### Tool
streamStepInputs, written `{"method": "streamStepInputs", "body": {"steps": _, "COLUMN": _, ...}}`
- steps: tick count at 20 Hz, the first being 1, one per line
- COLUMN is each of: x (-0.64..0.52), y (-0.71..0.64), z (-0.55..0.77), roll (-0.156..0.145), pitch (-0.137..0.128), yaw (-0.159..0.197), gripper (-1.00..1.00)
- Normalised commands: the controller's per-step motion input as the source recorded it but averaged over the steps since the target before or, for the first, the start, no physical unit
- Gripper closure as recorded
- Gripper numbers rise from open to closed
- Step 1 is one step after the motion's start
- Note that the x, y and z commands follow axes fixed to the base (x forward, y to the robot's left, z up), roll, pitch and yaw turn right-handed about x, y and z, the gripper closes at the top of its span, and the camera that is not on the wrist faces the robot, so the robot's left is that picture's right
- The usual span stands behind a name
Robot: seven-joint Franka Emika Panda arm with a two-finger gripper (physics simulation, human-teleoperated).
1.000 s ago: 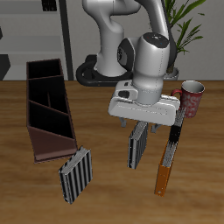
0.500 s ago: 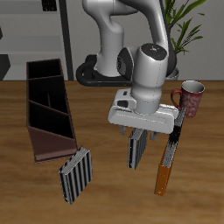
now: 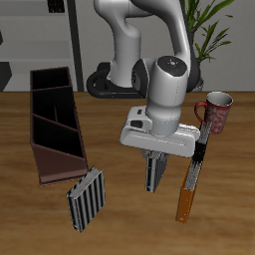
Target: Place the left striped book into the right desk caddy's right compartment and place the right striped book into the right desk caddy's right compartment and place the orange book into the right desk caddy's left compartment
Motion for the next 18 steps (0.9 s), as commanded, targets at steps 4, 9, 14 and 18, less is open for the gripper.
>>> {"method": "streamStepInputs", "body": {"steps": 4, "x": -0.01, "y": -0.07, "z": 0.19, "roll": 0.007, "pitch": -0.017, "yaw": -0.014, "gripper": 1.00}}
{"method": "streamStepInputs", "body": {"steps": 9, "x": -0.12, "y": -0.16, "z": 0.39, "roll": 0.001, "pitch": -0.047, "yaw": 0.032, "gripper": 1.00}}
{"method": "streamStepInputs", "body": {"steps": 14, "x": -0.19, "y": -0.22, "z": 0.50, "roll": -0.002, "pitch": -0.041, "yaw": 0.022, "gripper": 1.00}}
{"method": "streamStepInputs", "body": {"steps": 18, "x": -0.30, "y": -0.29, "z": 0.62, "roll": 0.012, "pitch": -0.062, "yaw": 0.054, "gripper": 1.00}}
